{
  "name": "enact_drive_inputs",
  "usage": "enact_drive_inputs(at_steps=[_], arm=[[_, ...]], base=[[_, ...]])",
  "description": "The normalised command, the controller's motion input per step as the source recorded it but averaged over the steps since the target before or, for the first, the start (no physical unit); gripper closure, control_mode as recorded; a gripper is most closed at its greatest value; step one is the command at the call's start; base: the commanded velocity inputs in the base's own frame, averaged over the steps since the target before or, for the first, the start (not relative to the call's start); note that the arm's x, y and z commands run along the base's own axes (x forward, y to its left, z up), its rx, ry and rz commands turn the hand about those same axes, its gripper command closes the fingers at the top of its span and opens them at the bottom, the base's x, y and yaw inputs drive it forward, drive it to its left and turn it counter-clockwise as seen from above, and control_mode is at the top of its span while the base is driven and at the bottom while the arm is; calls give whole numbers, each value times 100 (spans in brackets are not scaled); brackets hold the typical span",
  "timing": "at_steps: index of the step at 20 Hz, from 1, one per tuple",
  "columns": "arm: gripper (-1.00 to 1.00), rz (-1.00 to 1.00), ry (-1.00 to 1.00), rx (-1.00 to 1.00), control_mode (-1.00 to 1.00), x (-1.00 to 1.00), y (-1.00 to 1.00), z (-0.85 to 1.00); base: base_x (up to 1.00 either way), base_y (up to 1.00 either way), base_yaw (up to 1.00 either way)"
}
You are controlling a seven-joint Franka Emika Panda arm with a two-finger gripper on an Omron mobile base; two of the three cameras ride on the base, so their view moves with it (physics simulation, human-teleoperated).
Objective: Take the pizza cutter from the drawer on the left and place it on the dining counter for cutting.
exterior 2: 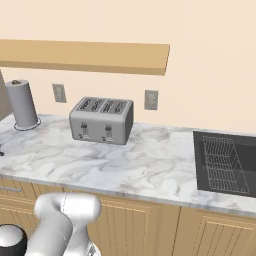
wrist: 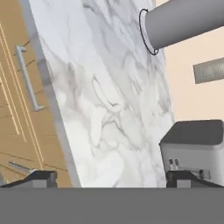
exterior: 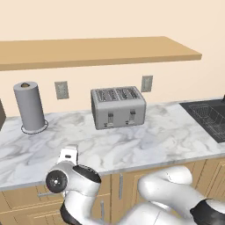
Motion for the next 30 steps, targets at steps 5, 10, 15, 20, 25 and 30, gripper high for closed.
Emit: enact_drive_inputs(at_steps=[5,10,15,20,25,30], arm=[[-100,13,-6,-9,-100,0,81,-57],[-100,5,-10,-8,-100,0,66,-48],[-100,0,-22,-10,-100,0,33,-28],[-100,0,-30,-9,-100,-2,13,-30],[-100,0,-17,-3,-100,0,10,-42],[-100,0,-11,0,-100,0,2,-40]], base=[[0,0,0],[0,0,0],[0,0,0],[0,0,0],[0,0,0],[0,0,0]])
